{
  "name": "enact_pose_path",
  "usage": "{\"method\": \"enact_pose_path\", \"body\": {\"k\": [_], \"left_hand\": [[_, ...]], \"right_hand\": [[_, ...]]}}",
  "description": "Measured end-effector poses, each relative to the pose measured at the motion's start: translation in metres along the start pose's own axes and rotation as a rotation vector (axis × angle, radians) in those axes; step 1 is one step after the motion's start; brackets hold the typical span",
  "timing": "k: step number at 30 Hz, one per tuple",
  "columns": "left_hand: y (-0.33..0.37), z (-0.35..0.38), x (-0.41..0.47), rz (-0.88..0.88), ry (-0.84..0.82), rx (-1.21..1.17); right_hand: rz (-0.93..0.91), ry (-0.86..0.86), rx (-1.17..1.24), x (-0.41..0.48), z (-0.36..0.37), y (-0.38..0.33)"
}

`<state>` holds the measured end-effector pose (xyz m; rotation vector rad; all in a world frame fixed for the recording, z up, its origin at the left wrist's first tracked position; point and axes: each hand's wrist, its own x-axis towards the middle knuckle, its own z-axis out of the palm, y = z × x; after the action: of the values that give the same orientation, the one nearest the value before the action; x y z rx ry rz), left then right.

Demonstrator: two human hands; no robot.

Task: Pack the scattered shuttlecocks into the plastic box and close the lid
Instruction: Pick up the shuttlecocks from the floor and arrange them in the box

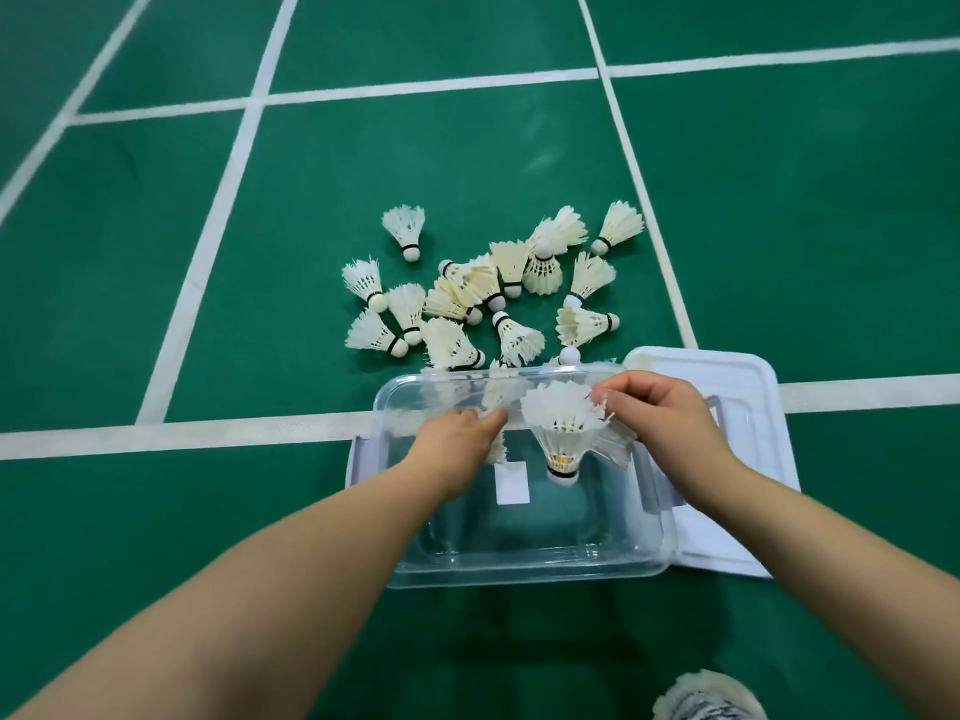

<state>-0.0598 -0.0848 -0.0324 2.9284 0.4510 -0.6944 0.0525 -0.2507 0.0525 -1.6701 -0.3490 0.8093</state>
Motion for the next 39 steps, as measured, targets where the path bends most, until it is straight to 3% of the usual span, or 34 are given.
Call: {"method": "enact_pose_path", "body": {"k": [12, 22, 26, 30, 39], "left_hand": [[0.000, 0.021, -0.002, 0.035, -0.023, 0.220], [-0.011, 0.009, -0.005, -0.050, -0.132, 0.141], [-0.010, -0.005, -0.008, -0.012, -0.067, -0.059], [0.002, -0.026, -0.025, 0.017, 0.059, -0.625], [0.048, -0.057, -0.041, 0.020, 0.250, -1.276]], "right_hand": [[0.007, -0.020, 0.006, 0.004, 0.007, 0.012], [0.021, -0.025, 0.014, 0.002, 0.006, 0.016], [0.016, -0.011, 0.019, 0.000, 0.006, 0.017], [-0.012, 0.005, 0.042, -0.001, 0.005, 0.013], [-0.073, 0.034, 0.032, -0.001, 0.004, 0.015]]}}
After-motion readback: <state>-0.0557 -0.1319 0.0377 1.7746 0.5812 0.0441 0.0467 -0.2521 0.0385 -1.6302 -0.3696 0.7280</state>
